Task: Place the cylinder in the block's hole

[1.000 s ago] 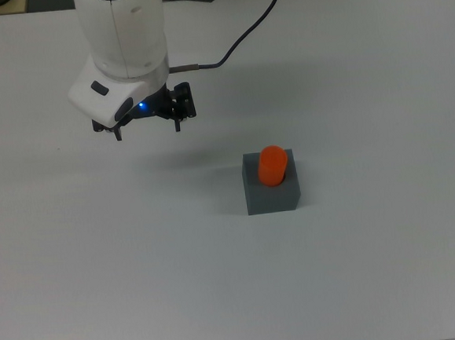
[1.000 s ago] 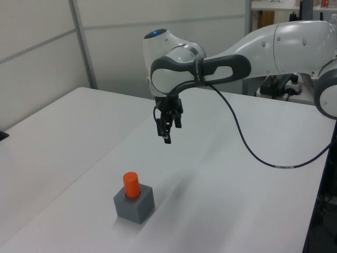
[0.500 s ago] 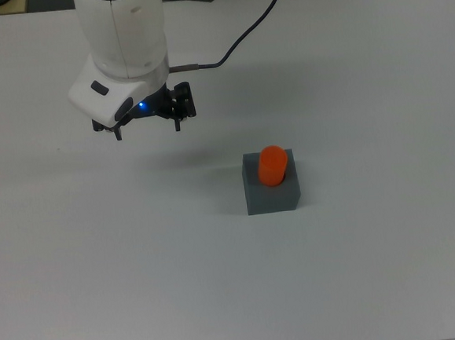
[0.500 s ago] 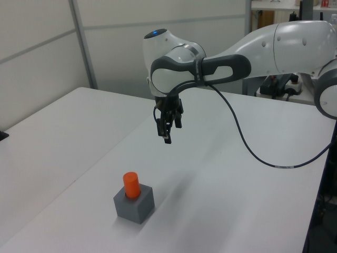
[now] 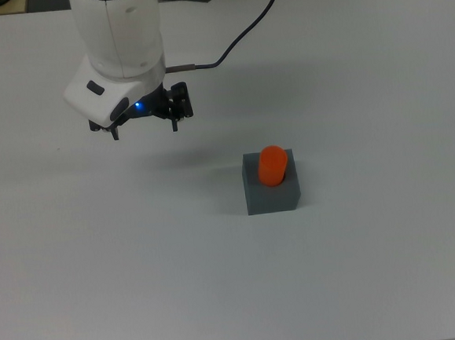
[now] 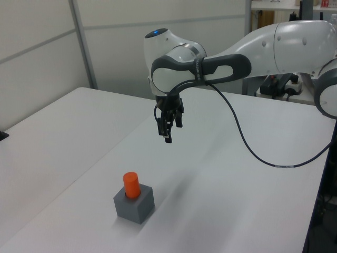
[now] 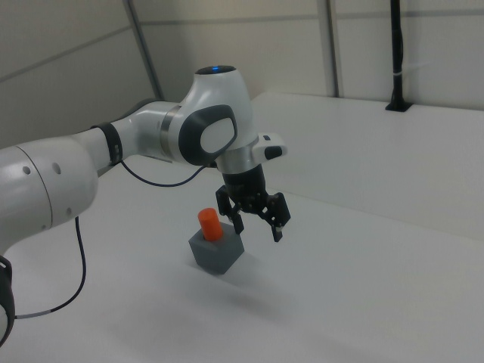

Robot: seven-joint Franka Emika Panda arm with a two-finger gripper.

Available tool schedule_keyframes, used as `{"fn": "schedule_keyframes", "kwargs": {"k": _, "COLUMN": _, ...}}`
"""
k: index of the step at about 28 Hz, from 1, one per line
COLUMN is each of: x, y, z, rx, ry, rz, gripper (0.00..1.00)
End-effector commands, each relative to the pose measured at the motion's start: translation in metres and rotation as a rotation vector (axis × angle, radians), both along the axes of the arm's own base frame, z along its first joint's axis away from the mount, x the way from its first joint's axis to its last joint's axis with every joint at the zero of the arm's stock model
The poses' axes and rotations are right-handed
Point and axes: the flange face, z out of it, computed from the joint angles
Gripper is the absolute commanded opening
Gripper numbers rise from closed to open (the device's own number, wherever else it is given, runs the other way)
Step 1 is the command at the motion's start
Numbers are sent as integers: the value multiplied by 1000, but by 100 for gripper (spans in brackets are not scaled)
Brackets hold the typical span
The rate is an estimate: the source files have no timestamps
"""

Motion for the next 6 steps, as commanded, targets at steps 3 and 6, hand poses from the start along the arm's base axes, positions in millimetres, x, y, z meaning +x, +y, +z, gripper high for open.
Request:
{"fn": "schedule_keyframes", "kwargs": {"k": 3, "x": -6, "y": -4, "z": 6, "rx": 23, "ry": 19, "rz": 4, "gripper": 100}}
{"fn": "schedule_keyframes", "kwargs": {"k": 6, "x": -6, "y": -4, "z": 6, "rx": 23, "ry": 19, "rz": 6, "gripper": 100}}
